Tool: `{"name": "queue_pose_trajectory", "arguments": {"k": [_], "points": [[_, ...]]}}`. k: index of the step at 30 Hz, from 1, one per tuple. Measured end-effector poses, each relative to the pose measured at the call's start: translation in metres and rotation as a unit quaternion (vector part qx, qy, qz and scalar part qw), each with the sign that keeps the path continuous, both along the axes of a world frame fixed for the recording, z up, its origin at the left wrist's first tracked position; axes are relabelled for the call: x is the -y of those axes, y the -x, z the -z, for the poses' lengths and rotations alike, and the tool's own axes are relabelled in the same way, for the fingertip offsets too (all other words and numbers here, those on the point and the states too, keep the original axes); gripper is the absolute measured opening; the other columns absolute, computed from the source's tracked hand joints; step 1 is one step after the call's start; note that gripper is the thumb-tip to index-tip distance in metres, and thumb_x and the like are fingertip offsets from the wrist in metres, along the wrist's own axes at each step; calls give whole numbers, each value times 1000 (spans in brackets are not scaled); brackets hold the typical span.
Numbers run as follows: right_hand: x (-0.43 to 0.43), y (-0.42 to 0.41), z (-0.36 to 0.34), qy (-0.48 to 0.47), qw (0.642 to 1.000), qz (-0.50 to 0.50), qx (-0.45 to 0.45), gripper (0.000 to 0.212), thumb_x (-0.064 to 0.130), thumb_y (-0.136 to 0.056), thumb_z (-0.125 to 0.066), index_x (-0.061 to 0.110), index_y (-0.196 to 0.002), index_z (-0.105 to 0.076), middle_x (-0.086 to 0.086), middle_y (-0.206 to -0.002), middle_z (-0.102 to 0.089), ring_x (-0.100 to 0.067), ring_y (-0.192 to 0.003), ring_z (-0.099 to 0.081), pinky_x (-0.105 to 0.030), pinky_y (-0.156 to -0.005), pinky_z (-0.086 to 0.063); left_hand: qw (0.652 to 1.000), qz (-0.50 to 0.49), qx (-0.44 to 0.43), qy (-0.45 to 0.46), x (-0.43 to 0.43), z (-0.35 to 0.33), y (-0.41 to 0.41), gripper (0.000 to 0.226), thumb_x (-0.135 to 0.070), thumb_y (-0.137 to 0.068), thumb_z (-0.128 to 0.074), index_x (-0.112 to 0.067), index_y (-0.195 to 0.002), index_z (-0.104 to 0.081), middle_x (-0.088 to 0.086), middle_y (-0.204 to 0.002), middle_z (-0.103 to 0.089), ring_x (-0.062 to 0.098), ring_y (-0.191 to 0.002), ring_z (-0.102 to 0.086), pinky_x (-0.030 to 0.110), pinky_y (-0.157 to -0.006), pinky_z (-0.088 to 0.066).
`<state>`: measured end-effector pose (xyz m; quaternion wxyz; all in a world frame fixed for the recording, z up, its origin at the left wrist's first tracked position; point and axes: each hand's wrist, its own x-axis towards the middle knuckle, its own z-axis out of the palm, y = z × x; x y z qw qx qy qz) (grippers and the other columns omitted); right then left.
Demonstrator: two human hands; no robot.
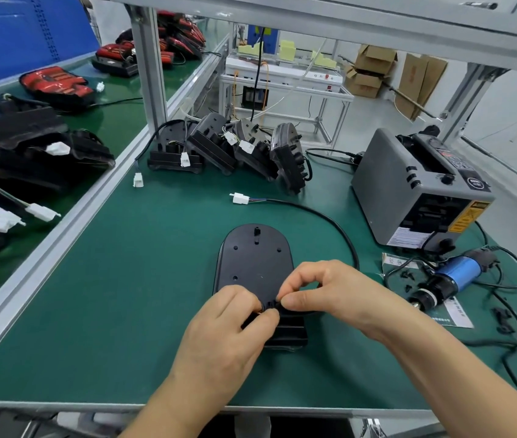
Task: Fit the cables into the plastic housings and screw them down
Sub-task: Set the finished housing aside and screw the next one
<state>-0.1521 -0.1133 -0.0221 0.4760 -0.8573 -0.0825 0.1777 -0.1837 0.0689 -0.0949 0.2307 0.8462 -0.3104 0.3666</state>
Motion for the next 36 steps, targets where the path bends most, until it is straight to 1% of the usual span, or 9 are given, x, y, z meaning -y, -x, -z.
{"name": "queue_pose_trajectory", "arguments": {"k": [7,14,20,23,26,29,32,34,36], "points": [[-7,-5,-10,55,998,-33,-24,13,15,-80,-73,24,-74,-66,13,-72,-62,4,-62,-53,-5,-60,-40,1000,2,-2,-11,0,0,0,10,2,-76,-67,-6,-81,-72,7,-69,-55,22,-70,-43,30,-57,-39],[-11,-10,-18,111,991,-71,-32,9,21,-82,-72,30,-83,-72,15,-81,-68,8,-73,-58,-3,-66,-42,1000,5,3,-6,0,4,-2,12,2,-79,-64,-6,-82,-72,8,-71,-56,22,-73,-44,26,-63,-38],[-11,-5,-14,115,992,-57,10,12,20,-81,-73,31,-76,-70,11,-80,-69,-7,-82,-61,-18,-76,-46,1000,15,9,-3,-1,6,-2,12,1,-81,-63,-8,-88,-68,7,-75,-54,22,-74,-45,27,-63,-39],[-12,-3,-14,105,993,-54,13,14,18,-80,-74,30,-74,-69,14,-73,-66,-1,-72,-59,-16,-70,-46,1000,15,13,5,-2,8,-1,11,-1,-85,-59,-10,-91,-63,7,-76,-53,22,-75,-44,27,-64,-38],[-11,-3,-14,101,993,-56,7,16,18,-79,-74,30,-70,-67,15,-69,-65,6,-61,-54,-11,-63,-43,1000,13,4,10,-1,7,-1,8,-1,-83,-63,-8,-82,-67,7,-75,-54,22,-73,-45,28,-63,-41],[-10,-4,-14,103,993,-51,4,15,18,-78,-74,28,-69,-68,15,-67,-65,7,-55,-50,-7,-57,-40,998,38,-36,43,-3,3,-2,3,-10,-85,-66,-11,-83,-63,3,-78,-56,19,-74,-47,25,-67,-42],[-8,-5,-13,80,996,-42,-11,15,16,-77,-75,28,-69,-70,15,-66,-65,6,-60,-52,-5,-59,-39,982,49,-135,120,-9,-2,-1,13,-29,-87,-61,-17,-93,-62,-7,-91,-55,11,-86,-51,20,-76,-41],[-7,-6,-13,64,997,-34,-23,15,17,-77,-76,28,-68,-70,15,-68,-66,6,-64,-54,-4,-61,-39,978,41,-168,115,-10,-6,1,22,-34,-87,-59,-17,-99,-67,-9,-99,-56,10,-97,-51,22,-81,-42],[-7,-7,-13,53,998,-32,-31,16,16,-76,-76,28,-68,-70,15,-68,-66,8,-64,-55,-2,-61,-38,980,29,-169,96,-6,-8,4,26,-34,-86,-57,-17,-101,-70,-11,-101,-60,11,-104,-48,26,-87,-40]]}}
